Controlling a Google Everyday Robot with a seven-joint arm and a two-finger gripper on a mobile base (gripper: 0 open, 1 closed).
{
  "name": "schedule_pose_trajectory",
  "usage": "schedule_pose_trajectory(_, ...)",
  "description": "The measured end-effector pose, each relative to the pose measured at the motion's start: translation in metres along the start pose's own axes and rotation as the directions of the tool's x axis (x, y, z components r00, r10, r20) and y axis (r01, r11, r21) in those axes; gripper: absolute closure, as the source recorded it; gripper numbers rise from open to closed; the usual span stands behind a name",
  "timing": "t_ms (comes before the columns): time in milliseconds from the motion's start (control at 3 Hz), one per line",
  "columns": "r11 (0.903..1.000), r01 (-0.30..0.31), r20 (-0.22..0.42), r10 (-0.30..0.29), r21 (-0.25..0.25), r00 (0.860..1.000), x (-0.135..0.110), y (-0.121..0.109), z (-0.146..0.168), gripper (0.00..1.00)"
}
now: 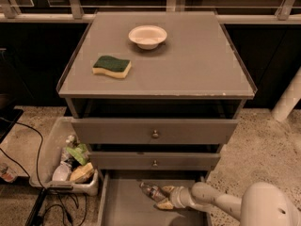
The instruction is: Pick water bottle from bottom drawer and place on counter
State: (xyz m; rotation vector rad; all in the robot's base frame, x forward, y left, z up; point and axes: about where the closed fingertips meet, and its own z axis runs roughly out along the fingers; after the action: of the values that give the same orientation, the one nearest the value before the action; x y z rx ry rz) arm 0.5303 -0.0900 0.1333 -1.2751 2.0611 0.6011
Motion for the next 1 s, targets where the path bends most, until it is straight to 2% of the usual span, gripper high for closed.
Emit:
schedule_pose_trajectory(667, 1.0, 0.0, 0.0, 0.0, 0.0, 1.0, 0.0, 0.0001, 0.0, 0.88)
schedule_pose_trajectory(1000, 1.0, 0.0, -0.006, 0.0, -0.001, 1.0, -0.0031, 0.0025, -0.007, 1.0)
